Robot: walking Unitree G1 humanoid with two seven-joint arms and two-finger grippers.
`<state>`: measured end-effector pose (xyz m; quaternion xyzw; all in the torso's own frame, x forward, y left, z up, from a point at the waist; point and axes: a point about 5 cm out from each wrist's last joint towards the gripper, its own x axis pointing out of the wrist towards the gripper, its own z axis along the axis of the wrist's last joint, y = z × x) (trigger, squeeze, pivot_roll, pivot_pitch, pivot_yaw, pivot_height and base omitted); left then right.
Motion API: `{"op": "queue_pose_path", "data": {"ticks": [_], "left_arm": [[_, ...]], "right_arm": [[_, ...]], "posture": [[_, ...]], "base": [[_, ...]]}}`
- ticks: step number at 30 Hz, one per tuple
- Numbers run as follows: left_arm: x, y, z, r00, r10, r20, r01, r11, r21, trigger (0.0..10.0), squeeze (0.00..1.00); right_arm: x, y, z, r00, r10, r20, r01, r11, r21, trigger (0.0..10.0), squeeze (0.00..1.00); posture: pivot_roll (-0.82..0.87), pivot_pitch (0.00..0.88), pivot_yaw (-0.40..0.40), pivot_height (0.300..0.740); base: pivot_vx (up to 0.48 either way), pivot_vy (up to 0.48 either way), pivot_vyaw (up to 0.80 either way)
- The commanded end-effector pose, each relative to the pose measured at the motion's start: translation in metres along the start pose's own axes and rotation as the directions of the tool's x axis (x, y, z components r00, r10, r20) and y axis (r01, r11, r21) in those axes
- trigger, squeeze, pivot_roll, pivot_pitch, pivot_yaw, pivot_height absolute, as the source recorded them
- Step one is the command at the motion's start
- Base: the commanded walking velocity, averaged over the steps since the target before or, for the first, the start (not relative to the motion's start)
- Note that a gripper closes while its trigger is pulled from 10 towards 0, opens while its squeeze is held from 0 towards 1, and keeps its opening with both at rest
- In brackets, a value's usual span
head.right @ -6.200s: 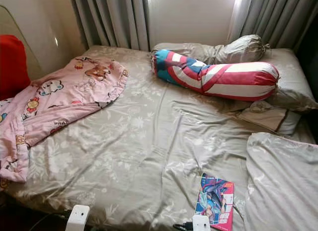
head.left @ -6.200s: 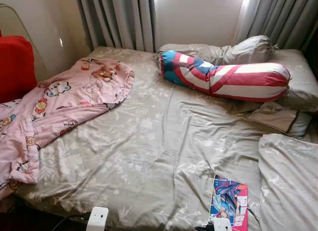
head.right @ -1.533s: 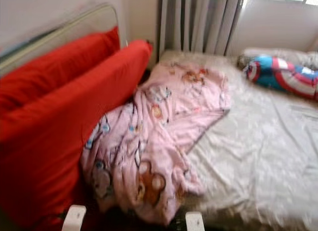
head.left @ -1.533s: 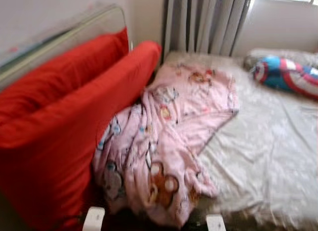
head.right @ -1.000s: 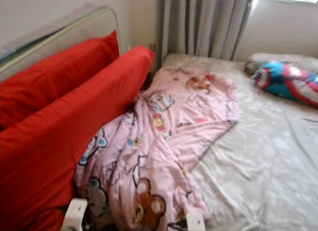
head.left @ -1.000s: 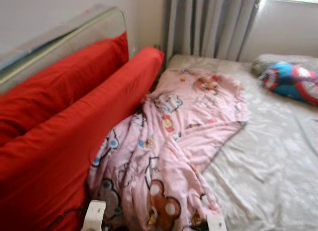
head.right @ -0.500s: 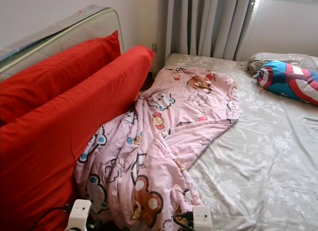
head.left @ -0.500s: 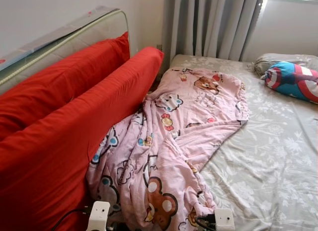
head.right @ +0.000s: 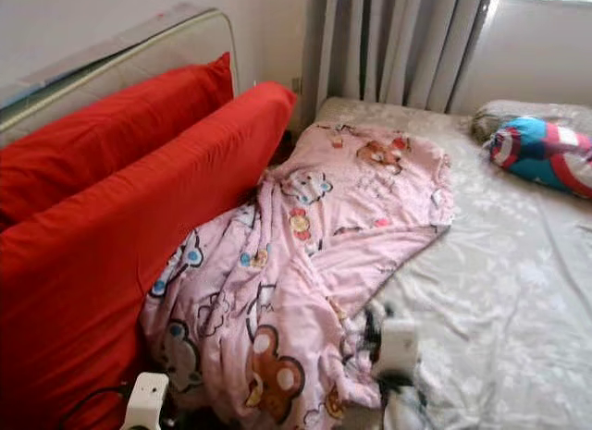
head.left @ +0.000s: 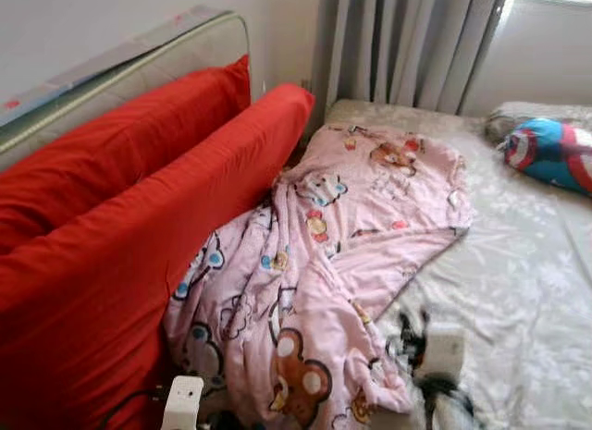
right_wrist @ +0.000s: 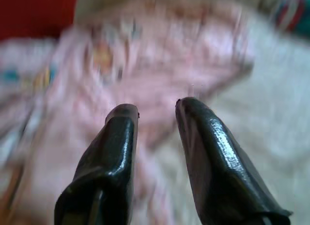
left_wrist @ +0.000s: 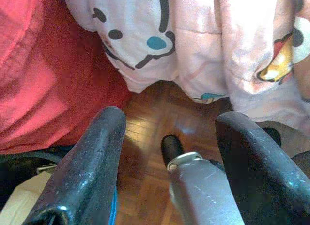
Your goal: Clean up the room
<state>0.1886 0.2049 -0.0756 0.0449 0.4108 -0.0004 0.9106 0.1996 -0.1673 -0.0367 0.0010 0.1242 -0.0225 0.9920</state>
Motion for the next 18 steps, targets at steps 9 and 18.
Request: {"op": "queue_pose_path", "data": {"ticks": [9,18], "left_arm": [[-0.001,0.001,-0.004,1.000,0.004,-0.003,-0.004,1.000,-0.013,10.0,0.00],[0.002,0.005,0.089,0.900,0.057,0.433,-0.013,0.995,-0.103,10.0,0.00]], "right_arm": [[0.022,-0.005,0.046,0.981,0.006,0.194,-0.007,1.000,0.005,10.0,0.00],[0.021,0.010,0.055,0.973,0.070,0.222,-0.074,0.997,0.010,10.0,0.00]], "posture": [[-0.11,0.000,-0.003,0.717],[-0.12,0.000,-0.004,0.717]], "base": [[0.000,0.000,0.00],[0.000,0.000,0.00]]}}
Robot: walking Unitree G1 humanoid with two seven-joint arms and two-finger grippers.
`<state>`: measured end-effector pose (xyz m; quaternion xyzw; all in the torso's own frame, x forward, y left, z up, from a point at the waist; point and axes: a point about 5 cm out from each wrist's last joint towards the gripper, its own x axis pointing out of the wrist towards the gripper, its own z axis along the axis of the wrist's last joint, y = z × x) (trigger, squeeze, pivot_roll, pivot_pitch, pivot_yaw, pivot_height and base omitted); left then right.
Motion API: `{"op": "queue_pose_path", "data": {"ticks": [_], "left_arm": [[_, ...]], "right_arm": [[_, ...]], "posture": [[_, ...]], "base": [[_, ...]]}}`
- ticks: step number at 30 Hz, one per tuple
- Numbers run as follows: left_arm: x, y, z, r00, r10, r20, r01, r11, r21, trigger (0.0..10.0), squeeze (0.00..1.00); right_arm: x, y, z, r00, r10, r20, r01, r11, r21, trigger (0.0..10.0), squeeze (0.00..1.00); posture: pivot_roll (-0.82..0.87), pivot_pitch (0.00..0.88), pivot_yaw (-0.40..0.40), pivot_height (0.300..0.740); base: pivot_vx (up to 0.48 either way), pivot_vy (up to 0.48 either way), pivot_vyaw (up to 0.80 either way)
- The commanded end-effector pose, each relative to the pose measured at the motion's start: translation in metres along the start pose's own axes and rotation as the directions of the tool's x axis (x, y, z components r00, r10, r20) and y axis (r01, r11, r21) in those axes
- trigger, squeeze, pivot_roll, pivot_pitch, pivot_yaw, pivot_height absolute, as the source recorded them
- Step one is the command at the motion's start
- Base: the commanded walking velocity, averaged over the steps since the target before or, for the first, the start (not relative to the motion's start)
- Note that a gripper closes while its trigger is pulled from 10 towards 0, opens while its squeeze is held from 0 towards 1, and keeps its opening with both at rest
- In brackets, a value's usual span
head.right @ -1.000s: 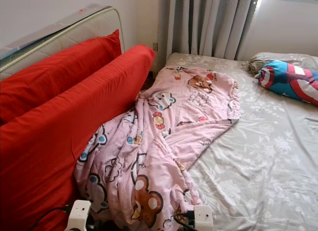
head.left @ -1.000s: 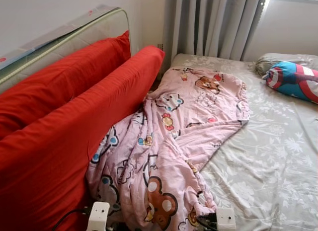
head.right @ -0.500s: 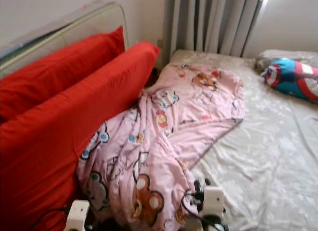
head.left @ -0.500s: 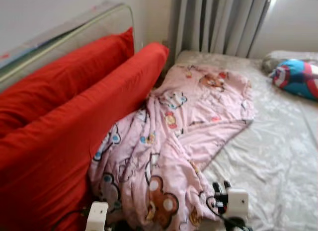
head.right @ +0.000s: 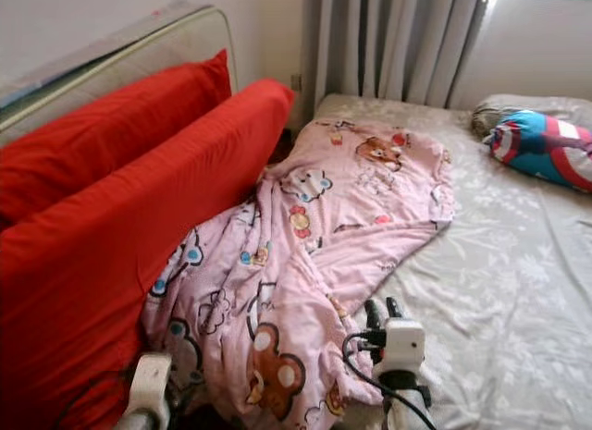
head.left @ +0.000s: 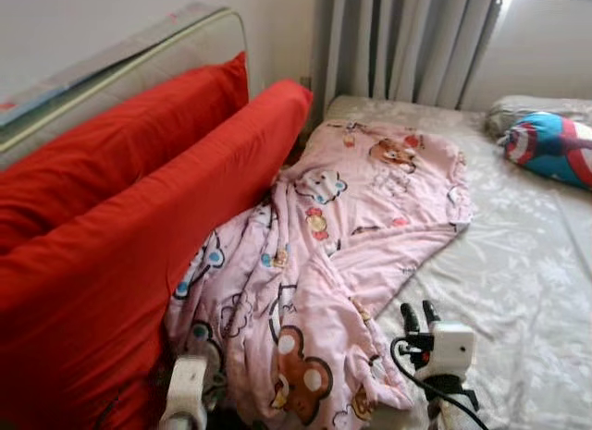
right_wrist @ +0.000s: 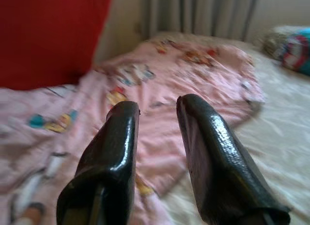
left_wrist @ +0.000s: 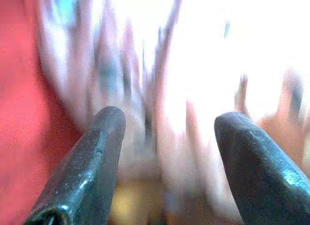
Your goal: Clean up the room
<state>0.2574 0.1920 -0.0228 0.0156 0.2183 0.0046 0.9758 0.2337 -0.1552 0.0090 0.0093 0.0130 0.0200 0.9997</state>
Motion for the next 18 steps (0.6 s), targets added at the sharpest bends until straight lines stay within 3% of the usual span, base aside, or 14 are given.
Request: {"op": "queue_pose_path", "data": {"ticks": [1,2,4,9,13,18], "left_arm": [[-0.001,0.013,0.009,0.996,0.043,0.075,-0.041,0.999,-0.035,10.0,0.00],[-0.001,0.013,0.009,0.996,0.043,0.075,-0.041,0.999,-0.035,10.0,0.00],[-0.003,0.014,0.027,0.979,0.005,0.204,-0.001,1.000,-0.020,10.0,0.00],[-0.013,0.013,0.034,0.956,-0.021,0.293,0.021,1.000,0.004,10.0,0.00],[-0.023,0.016,0.035,0.944,-0.016,0.331,0.016,1.000,0.001,10.0,0.00],[-0.026,0.020,0.041,0.939,-0.004,0.344,0.005,1.000,-0.002,10.0,0.00]], "right_arm": [[0.000,-0.003,0.003,1.000,-0.018,0.002,0.018,1.000,0.008,10.0,0.00],[0.000,-0.003,0.003,1.000,-0.018,0.002,0.018,1.000,0.008,10.0,0.00],[0.000,-0.003,0.005,1.000,-0.020,0.009,0.020,1.000,0.007,10.0,0.00],[0.003,-0.010,0.009,0.999,-0.032,0.004,0.032,0.999,-0.001,10.0,0.00],[0.002,-0.019,0.011,0.999,-0.051,-0.007,0.051,0.999,-0.010,10.0,0.00],[0.003,-0.021,0.011,0.998,-0.063,-0.031,0.063,0.998,-0.019,10.0,0.00]], "posture": [[-0.11,0.000,-0.006,0.717],[-0.11,0.000,-0.006,0.717],[-0.11,0.000,-0.008,0.717],[-0.11,0.000,-0.010,0.717],[-0.11,0.000,-0.013,0.717],[-0.10,0.000,-0.016,0.717]], "base": [[0.000,0.000,0.00],[0.000,0.000,0.00],[0.000,0.000,0.00],[0.000,0.000,0.00],[0.000,0.000,0.00],[0.000,0.000,0.00]]}}
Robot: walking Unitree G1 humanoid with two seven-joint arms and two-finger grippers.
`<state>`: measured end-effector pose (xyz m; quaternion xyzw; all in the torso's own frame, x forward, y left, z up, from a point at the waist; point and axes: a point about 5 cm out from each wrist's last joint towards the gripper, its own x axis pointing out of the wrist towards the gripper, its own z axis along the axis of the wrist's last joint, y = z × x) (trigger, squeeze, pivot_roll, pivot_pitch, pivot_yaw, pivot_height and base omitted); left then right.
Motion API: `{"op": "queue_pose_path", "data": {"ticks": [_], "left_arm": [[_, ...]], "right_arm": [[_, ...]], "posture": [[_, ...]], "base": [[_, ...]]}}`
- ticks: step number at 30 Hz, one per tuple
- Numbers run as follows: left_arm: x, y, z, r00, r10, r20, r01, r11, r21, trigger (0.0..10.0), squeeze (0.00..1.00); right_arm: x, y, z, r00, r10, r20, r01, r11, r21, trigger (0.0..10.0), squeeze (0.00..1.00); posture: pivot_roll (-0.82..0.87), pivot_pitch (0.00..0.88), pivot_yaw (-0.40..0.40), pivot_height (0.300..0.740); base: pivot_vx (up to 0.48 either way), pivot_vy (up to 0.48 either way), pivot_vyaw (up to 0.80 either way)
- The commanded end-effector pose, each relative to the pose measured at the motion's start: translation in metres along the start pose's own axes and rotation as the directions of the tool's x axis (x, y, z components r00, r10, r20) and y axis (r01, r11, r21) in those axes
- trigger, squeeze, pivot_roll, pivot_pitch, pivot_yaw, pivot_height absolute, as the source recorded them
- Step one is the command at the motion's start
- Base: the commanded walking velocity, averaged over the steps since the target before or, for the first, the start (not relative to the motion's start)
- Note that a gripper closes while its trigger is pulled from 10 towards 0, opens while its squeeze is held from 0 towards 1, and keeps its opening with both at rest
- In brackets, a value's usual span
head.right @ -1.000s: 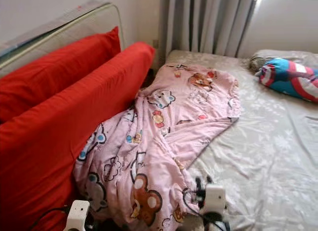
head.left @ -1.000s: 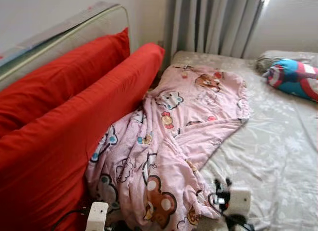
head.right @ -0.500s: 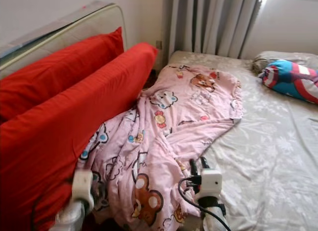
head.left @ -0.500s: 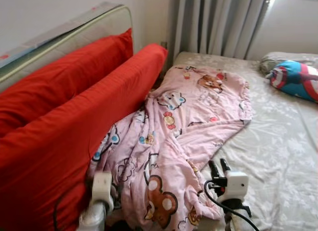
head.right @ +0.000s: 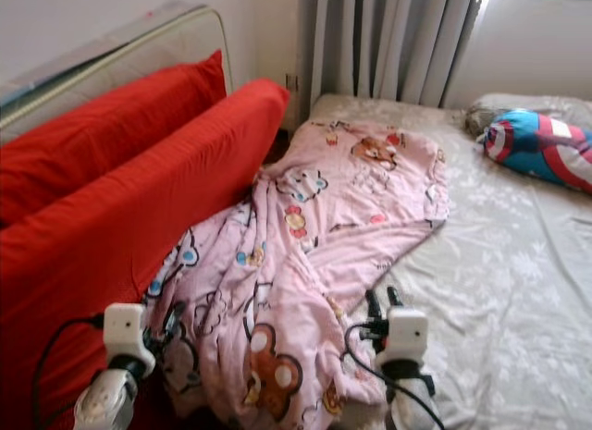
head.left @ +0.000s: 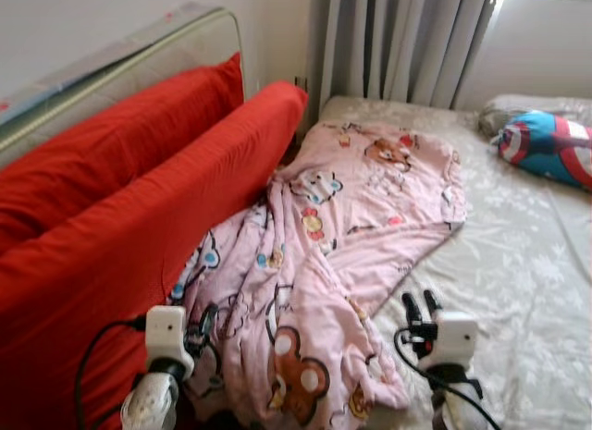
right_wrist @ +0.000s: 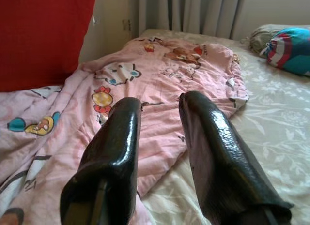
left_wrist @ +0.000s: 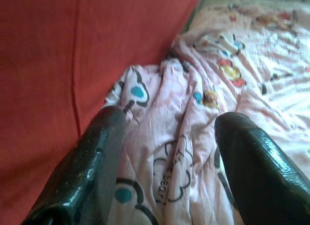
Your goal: Clean up the room
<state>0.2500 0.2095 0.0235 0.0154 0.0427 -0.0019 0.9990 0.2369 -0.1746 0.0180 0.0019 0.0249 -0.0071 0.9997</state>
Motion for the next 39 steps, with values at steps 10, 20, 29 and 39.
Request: {"op": "queue_pose_path", "data": {"ticks": [10,20,29,39], "left_arm": [[0.012,-0.003,0.014,1.000,0.000,0.000,0.000,0.999,-0.035,10.0,0.00],[0.010,-0.007,0.015,1.000,0.006,-0.019,-0.007,0.999,-0.053,10.0,0.00],[0.010,-0.007,0.016,1.000,0.001,-0.031,-0.003,0.999,-0.054,10.0,0.00],[0.010,-0.009,0.018,0.999,-0.001,-0.033,-0.001,0.998,-0.060,10.0,0.00]], "right_arm": [[0.007,0.004,0.010,0.999,-0.022,-0.026,0.022,1.000,-0.002,10.0,0.00],[0.006,0.007,0.017,1.000,-0.015,-0.010,0.015,0.999,0.029,10.0,1.00],[0.007,0.007,0.018,0.999,-0.025,-0.030,0.026,1.000,0.014,10.0,0.00],[0.008,0.011,0.018,0.999,-0.002,-0.038,0.003,1.000,0.031,10.0,1.00]], "posture": [[-0.10,0.016,-0.007,0.657],[-0.10,0.025,-0.008,0.653],[-0.10,0.032,-0.009,0.653],[-0.10,0.032,-0.009,0.653]], "base": [[0.000,0.000,0.00],[0.000,0.000,0.00],[0.000,0.000,0.00],[0.000,0.000,0.00]]}}
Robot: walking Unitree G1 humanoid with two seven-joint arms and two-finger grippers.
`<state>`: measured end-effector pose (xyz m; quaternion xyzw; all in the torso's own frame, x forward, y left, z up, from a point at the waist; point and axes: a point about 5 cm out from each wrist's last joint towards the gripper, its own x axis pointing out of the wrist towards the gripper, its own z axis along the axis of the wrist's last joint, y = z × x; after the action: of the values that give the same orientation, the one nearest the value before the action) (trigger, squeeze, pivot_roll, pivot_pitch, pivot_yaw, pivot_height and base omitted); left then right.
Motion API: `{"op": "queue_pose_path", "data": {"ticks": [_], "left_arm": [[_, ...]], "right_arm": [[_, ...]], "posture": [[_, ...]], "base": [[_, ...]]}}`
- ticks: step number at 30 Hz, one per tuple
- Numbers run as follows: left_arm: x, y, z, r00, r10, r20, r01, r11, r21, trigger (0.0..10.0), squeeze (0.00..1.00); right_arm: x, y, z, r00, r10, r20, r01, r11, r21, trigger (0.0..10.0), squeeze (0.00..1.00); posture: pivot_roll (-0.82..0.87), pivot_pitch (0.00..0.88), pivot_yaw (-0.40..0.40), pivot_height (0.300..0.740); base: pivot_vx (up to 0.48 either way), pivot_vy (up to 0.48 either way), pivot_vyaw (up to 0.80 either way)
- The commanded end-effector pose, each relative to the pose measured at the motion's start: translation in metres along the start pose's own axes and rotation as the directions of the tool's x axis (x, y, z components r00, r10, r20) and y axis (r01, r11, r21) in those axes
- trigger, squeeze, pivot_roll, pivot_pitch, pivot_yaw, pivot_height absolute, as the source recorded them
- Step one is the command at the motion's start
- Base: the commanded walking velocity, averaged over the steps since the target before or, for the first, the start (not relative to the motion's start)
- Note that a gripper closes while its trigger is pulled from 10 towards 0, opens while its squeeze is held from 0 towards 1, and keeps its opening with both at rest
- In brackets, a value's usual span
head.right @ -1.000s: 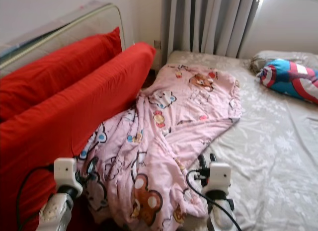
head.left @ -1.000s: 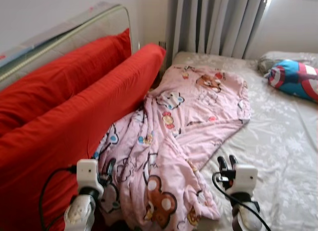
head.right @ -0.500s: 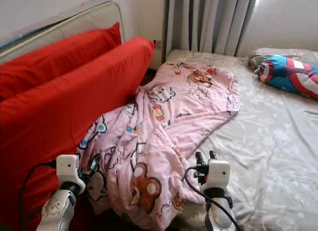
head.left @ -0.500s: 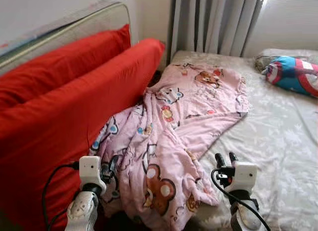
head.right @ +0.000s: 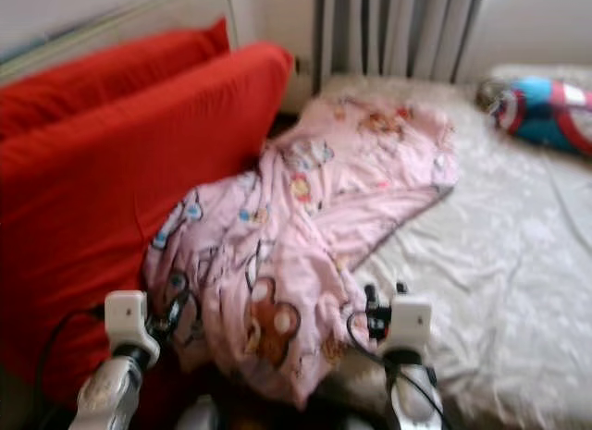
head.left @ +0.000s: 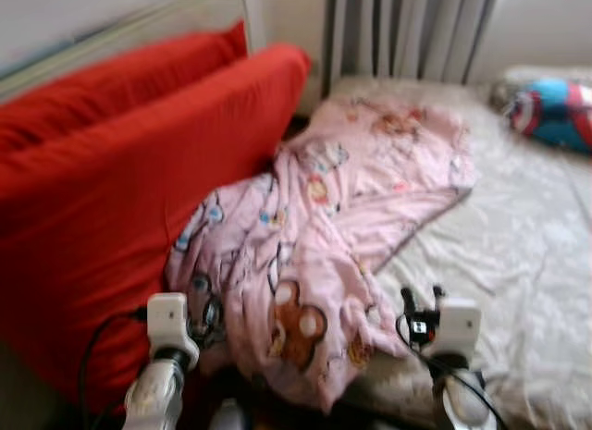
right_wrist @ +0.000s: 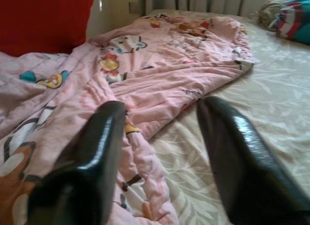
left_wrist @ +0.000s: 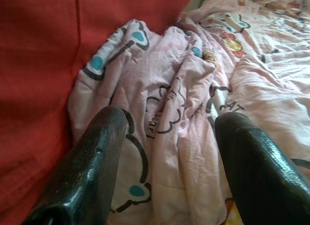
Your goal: Clean up the room
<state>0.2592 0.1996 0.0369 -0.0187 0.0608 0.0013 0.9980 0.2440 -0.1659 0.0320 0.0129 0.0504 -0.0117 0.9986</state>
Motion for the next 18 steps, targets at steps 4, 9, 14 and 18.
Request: {"op": "queue_pose_path", "data": {"ticks": [4,9,14,18], "left_arm": [[0.0021,-0.0001,0.0039,1.000,-0.006,0.000,0.006,1.000,0.007,10.0,0.00],[0.0021,-0.0007,0.0041,1.000,-0.009,-0.002,0.009,1.000,0.005,10.0,0.00],[0.0022,-0.0012,0.0043,1.000,-0.012,-0.003,0.012,1.000,0.005,10.0,0.00],[0.0024,-0.0025,0.0029,1.000,-0.022,-0.017,0.022,1.000,0.000,10.0,0.00]], "right_arm": [[0.0012,0.0040,0.0040,1.000,0.018,0.007,-0.018,1.000,0.017,10.0,1.00],[0.0006,0.0046,0.0026,1.000,0.021,-0.002,-0.021,1.000,0.015,10.0,1.00],[0.0007,0.0049,0.0002,1.000,0.022,-0.017,-0.022,1.000,0.007,10.0,0.00],[0.0008,0.0054,-0.0037,0.999,0.030,-0.032,-0.030,1.000,0.010,10.0,0.00]], "posture": [[-0.10,0.033,-0.008,0.653],[-0.10,0.033,-0.008,0.653],[-0.10,0.034,-0.008,0.653],[-0.10,0.035,-0.008,0.653]], "base": [[0.000,0.000,0.00],[0.000,0.000,0.00],[0.000,0.000,0.00],[0.000,0.000,0.00]]}}
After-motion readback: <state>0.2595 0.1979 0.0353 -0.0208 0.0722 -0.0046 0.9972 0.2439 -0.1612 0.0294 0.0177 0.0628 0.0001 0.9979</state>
